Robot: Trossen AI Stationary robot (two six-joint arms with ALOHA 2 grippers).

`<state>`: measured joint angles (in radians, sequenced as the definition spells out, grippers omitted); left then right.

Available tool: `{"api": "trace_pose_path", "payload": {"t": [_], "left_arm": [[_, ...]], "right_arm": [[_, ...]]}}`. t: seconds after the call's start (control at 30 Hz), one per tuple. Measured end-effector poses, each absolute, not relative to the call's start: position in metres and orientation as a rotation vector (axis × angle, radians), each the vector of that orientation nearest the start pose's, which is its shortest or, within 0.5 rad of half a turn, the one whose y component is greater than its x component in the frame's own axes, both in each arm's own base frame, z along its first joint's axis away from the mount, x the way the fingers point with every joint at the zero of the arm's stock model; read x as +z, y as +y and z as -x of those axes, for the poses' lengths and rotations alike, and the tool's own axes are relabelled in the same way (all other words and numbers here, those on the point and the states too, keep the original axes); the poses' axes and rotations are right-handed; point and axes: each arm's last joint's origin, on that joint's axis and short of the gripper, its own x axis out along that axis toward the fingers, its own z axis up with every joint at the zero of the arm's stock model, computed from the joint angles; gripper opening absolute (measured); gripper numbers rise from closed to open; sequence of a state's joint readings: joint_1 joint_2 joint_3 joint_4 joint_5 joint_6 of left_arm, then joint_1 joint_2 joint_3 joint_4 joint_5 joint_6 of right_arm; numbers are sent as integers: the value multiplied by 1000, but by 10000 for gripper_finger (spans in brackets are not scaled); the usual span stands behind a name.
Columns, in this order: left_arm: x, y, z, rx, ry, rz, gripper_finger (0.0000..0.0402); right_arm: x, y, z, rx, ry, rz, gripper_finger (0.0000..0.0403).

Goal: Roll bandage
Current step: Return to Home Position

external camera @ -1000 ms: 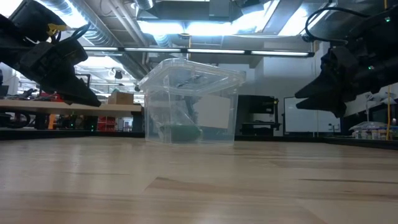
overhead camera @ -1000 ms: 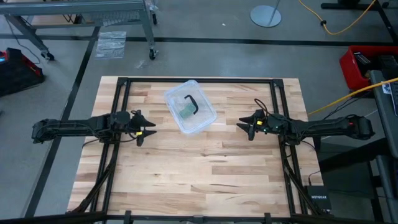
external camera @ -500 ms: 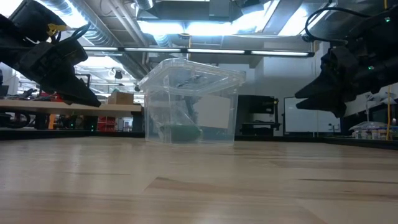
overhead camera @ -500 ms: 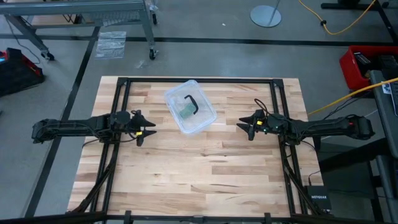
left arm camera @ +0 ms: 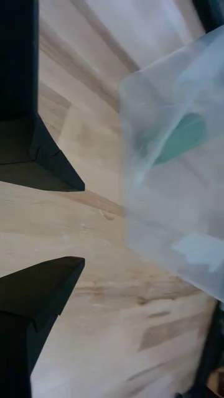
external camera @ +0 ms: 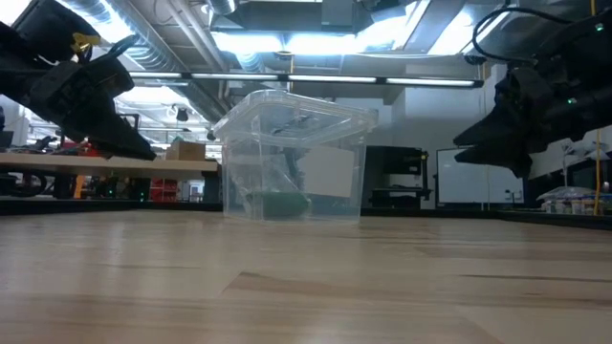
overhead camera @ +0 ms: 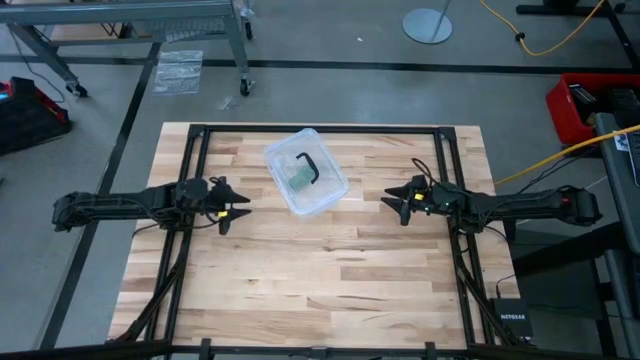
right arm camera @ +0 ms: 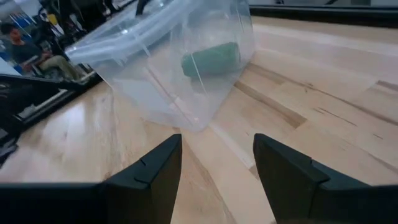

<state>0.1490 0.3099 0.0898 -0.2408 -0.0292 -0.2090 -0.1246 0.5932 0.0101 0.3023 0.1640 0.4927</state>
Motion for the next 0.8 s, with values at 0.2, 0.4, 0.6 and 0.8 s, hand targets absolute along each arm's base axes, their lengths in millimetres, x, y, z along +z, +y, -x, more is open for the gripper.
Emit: {"api": "trace_pose_path", "payload": {"t": [0.2, 0.4, 0.6, 0.8], "left_arm": [[155, 16, -101, 213, 338, 228, 175], [165, 15, -94, 201, 210, 221, 175], [171, 14, -90, 193, 126, 217, 175], [171, 14, -90, 192, 128, 217, 175]], "right_arm": [[146, -20, -124, -338, 153, -482, 202], [153, -20, -120, -323, 90, -485, 202], [158, -19, -117, -310, 36, -486, 202], [162, -19, -114, -300, -4, -488, 202]]}}
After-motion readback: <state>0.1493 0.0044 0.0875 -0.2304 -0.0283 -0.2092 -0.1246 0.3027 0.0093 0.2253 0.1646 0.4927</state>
